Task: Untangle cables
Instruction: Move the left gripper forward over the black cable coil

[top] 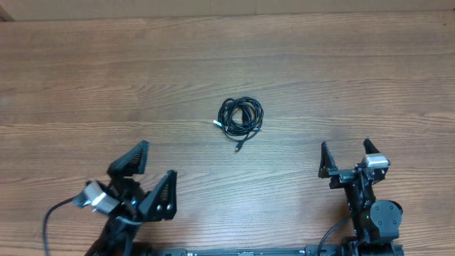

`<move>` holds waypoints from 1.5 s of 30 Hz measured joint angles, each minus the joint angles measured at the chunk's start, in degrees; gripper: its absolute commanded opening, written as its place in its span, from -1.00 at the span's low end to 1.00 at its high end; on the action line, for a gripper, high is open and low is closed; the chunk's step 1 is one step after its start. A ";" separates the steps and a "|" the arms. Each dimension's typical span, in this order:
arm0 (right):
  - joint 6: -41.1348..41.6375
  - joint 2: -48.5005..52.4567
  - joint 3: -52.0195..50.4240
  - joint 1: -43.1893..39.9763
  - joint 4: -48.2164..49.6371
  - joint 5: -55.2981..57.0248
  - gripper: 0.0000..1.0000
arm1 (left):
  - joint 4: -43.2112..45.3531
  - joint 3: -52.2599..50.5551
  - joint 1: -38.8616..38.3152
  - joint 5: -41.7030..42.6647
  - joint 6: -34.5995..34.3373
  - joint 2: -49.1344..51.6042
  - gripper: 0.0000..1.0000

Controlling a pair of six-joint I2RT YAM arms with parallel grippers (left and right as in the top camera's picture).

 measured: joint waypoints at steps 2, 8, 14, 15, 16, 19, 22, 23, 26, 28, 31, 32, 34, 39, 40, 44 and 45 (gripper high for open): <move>0.00 0.02 0.00 0.00 -0.04 -0.02 1.00 | -7.45 6.97 0.00 0.46 1.88 1.16 0.99; 0.02 -0.04 0.00 0.00 0.02 0.00 1.00 | -53.07 40.59 0.00 2.95 12.50 14.40 1.00; 0.02 -0.04 0.00 0.00 0.02 0.00 1.00 | -91.38 72.24 0.00 4.02 26.75 37.94 0.99; 0.02 -0.04 0.00 0.00 0.00 0.00 1.00 | -95.14 75.67 0.00 4.24 27.89 41.07 0.99; 0.02 -0.04 0.00 0.00 -0.02 0.02 1.00 | -98.49 79.28 0.00 4.76 29.00 44.57 0.99; 0.02 -0.04 0.00 0.00 -0.02 0.00 1.00 | -102.95 85.07 0.00 7.54 31.01 52.02 0.99; 0.02 -0.04 0.00 0.00 -0.02 0.00 0.99 | -103.58 85.90 0.00 10.51 32.15 56.28 1.00; 0.02 -0.04 0.00 0.00 -0.04 0.00 1.00 | -104.19 85.90 0.00 11.08 32.26 57.31 1.00; 0.02 -0.04 0.00 0.00 -0.07 0.00 1.00 | -106.31 85.90 -1.14 11.26 32.44 59.69 1.00; 0.02 -0.04 0.00 0.00 -0.02 0.00 1.00 | -107.32 85.90 -3.28 9.70 31.65 60.94 1.00; 0.02 -0.04 0.00 0.00 -0.02 0.00 1.00 | -107.03 86.09 -7.85 5.97 28.96 62.62 1.00; 0.00 -0.04 0.00 0.00 -0.02 0.00 1.00 | -106.55 86.23 -10.05 4.70 27.96 63.41 1.00; 0.02 -0.04 0.00 0.00 -0.02 0.02 1.00 | -105.18 86.97 -15.41 1.64 25.29 65.81 1.00; 0.02 -0.04 0.00 0.00 -0.04 0.00 1.00 | -104.54 92.21 -27.15 -9.20 18.84 75.34 1.00; 0.02 -0.04 0.00 0.00 -0.04 0.00 1.00 | -104.80 93.11 -28.85 -12.17 17.44 77.11 1.00; 0.02 -0.04 0.00 0.00 -0.02 0.00 1.00 | -105.15 93.94 -32.26 -22.08 13.18 81.77 0.99; 0.00 -0.04 0.00 0.00 -0.04 0.00 1.00 | -105.24 94.03 -32.37 -23.69 12.57 82.77 0.99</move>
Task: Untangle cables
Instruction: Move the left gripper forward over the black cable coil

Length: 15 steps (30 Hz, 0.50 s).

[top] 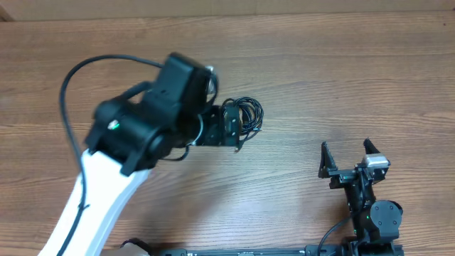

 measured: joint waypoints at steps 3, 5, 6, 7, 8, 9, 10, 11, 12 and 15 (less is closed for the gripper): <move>0.00 0.00 0.00 0.00 0.04 0.02 1.00 | -0.11 0.28 -0.11 -3.63 -1.07 3.50 0.99; 0.00 0.00 0.00 0.00 0.00 0.00 1.00 | -0.13 0.37 -0.11 -4.74 -1.68 5.64 0.99; 0.02 0.00 0.00 0.00 0.00 0.02 1.00 | -0.13 0.37 -0.11 -5.25 -1.84 6.95 0.99; 0.00 0.00 0.00 0.00 0.02 0.00 0.99 | -0.17 0.37 -0.11 -5.66 -1.92 8.28 0.99; 0.00 0.00 0.00 0.00 0.02 0.00 1.00 | -0.20 0.39 -0.11 -5.92 -1.90 9.33 0.99; 0.00 0.00 0.00 0.00 0.02 0.00 1.00 | -0.28 0.37 -0.11 -6.21 -1.86 10.51 1.00; 0.00 0.00 0.00 0.00 0.02 0.00 1.00 | -0.33 0.37 -0.11 -6.43 -1.44 11.69 1.00; 0.00 0.00 0.00 0.00 0.02 0.00 1.00 | -0.33 0.37 -0.11 -6.56 -1.03 12.57 0.99; 0.02 0.00 0.00 0.00 0.02 0.00 1.00 | -0.33 0.39 -0.11 -6.69 -0.31 13.31 0.99; 0.02 0.00 0.00 0.00 0.02 0.00 1.00 | -0.31 0.37 0.52 -6.84 1.60 14.88 0.99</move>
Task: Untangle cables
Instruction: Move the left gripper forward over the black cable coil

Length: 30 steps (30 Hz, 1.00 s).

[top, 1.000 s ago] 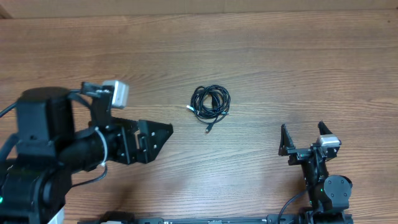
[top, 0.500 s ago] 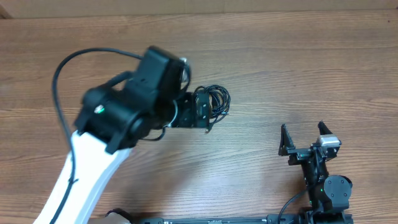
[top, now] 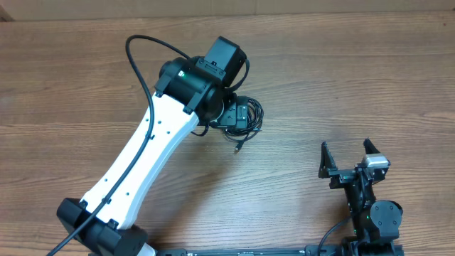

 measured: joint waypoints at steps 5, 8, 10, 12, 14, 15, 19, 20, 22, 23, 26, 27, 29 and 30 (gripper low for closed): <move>0.02 0.00 0.00 0.00 -0.02 0.02 1.00 | 0.33 0.02 4.59 0.13 1.38 0.20 0.99; 0.00 0.00 0.00 0.00 0.00 0.00 1.00 | 0.63 0.02 8.66 1.62 1.55 0.26 1.00; -0.04 0.00 0.00 0.00 0.00 0.00 1.00 | 0.74 -0.07 10.88 3.28 2.43 0.26 1.00; 0.02 0.00 0.00 0.00 -0.02 0.00 0.99 | 1.29 -0.52 11.54 4.35 3.63 0.26 1.00; 0.02 0.00 0.00 0.00 0.00 0.02 1.00 | 1.73 -1.55 11.19 5.38 4.81 0.39 0.99; 0.00 0.00 0.00 0.00 -0.02 0.00 1.00 | 1.53 -2.12 10.95 5.81 5.20 0.50 0.94; 0.00 0.00 0.00 0.00 -0.02 0.02 1.00 | -2.75 -4.13 10.56 7.50 6.27 1.60 0.80; -0.02 0.00 0.00 0.00 0.00 0.00 1.00 | -3.91 -4.46 10.54 8.13 6.47 1.81 0.81; -0.02 0.00 0.00 0.00 0.00 0.00 1.00 | -5.11 -4.72 10.54 9.20 6.73 1.95 0.83; 0.00 0.00 0.00 0.00 0.00 0.00 1.00 | -4.96 -4.79 10.43 9.62 6.75 1.95 0.84; -0.02 0.00 0.00 0.00 0.00 0.00 1.00 | -2.69 -5.62 9.66 10.62 6.91 1.95 0.88; -0.02 0.00 0.00 0.00 -0.02 0.00 1.00 | -1.97 -6.29 9.20 10.80 6.75 1.95 0.89; 0.00 0.00 0.00 0.00 0.00 0.00 1.00 | -0.26 -8.04 8.15 11.10 5.97 1.95 0.87; -0.02 0.00 0.00 0.00 -0.02 -0.02 1.00 | 1.01 -8.92 7.74 11.21 5.64 1.95 0.84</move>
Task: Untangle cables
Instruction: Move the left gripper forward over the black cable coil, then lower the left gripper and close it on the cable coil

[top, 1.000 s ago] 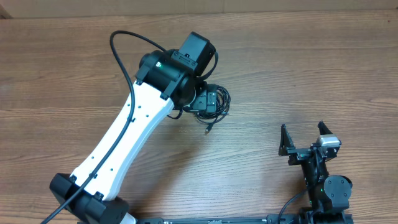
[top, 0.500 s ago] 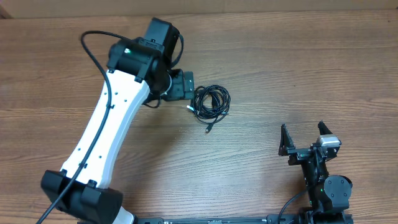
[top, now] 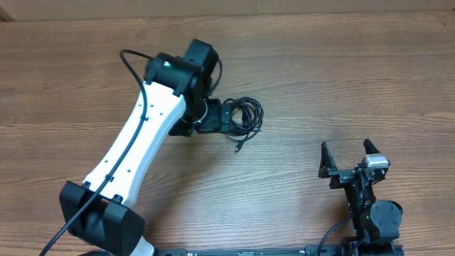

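A black cable (top: 245,116) lies wound in a small tangled coil at the middle of the table, with one plug end (top: 238,148) trailing toward the front. My left gripper (top: 226,119) reaches in from the left and sits at the coil's left edge, covering part of it. The dark fingers merge with the cable, so their spacing is unclear. My right gripper (top: 348,158) rests at the front right, well away from the coil, open and holding nothing.
The white left arm (top: 135,163) runs diagonally from the front left to the coil, with its own black lead (top: 131,60) looping above it. The wooden table (top: 341,64) extends around the coil on all sides.
My left wrist has drawn back a little to the left, so the gripper now sits at the coil's left edge instead of over it. The coil lies where it did. The right arm has not moved.
Both grippers rested open at the front of the table with the coil alone in the middle. Then my left arm was stretched out to the coil's left side, then over it, and now it sits at its left edge. The coil has kept its place.
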`<move>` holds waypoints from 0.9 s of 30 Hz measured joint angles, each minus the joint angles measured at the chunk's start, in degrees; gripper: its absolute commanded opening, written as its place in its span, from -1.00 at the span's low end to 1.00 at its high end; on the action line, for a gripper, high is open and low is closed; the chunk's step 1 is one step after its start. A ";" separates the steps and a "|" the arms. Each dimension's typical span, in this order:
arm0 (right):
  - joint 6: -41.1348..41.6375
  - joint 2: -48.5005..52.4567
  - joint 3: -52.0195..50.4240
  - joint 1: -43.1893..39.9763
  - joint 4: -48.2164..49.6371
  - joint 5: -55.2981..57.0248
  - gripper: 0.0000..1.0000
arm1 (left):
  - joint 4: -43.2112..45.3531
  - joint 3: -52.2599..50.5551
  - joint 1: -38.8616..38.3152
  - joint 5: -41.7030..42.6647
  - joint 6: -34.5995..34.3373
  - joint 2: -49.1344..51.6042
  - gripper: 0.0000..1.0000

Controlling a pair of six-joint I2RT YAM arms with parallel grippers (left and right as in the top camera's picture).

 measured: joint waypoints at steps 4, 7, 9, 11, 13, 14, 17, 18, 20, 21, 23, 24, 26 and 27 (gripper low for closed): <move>0.02 0.00 0.00 0.00 0.00 0.02 1.00 | 6.95 -2.89 -1.05 0.28 -0.98 0.02 0.76; 0.00 0.00 0.00 0.00 0.00 0.02 1.00 | 13.42 -5.73 -1.03 0.44 -2.34 0.04 0.70; 0.00 0.00 0.00 0.00 0.02 0.04 1.00 | 17.75 -7.85 -1.01 0.46 -3.65 0.04 0.64; 0.02 0.00 0.00 0.00 0.02 0.07 1.00 | 21.77 -10.27 -1.03 0.46 -4.90 0.04 0.59; 0.02 0.00 0.00 0.00 0.00 0.02 1.00 | 25.00 -12.50 -1.03 0.46 -5.84 0.04 0.51; 0.00 0.00 0.00 0.00 0.02 0.04 1.00 | 26.34 -13.68 -1.03 0.46 -6.47 0.04 0.50; 0.04 0.00 0.00 0.00 0.04 0.04 1.00 | 28.74 -16.22 -1.03 0.44 -7.93 0.24 0.52; 0.02 0.00 0.00 0.00 0.00 0.02 0.99 | 29.40 -16.92 -1.03 0.46 -8.90 0.39 0.53; 0.02 0.00 0.00 0.00 0.02 0.02 1.00 | 30.60 -17.62 -1.05 0.44 -10.12 0.85 0.54; 0.02 0.00 0.00 0.00 0.02 0.04 1.00 | 31.32 -17.81 -1.05 0.44 -10.75 1.25 0.54; 0.00 0.00 0.00 0.00 0.04 0.04 1.00 | 32.96 -17.88 -1.05 0.39 -11.76 2.58 0.54; 0.00 0.00 0.00 0.00 0.02 0.04 1.00 | 33.79 -17.90 -1.05 0.24 -12.04 3.41 0.54; 0.02 0.00 0.00 0.00 0.00 0.04 1.00 | 35.76 -17.94 -1.05 0.00 -12.07 5.27 0.54; 0.02 0.00 0.00 0.00 0.00 0.07 1.00 | 36.76 -17.99 -1.05 -0.04 -11.98 6.19 0.54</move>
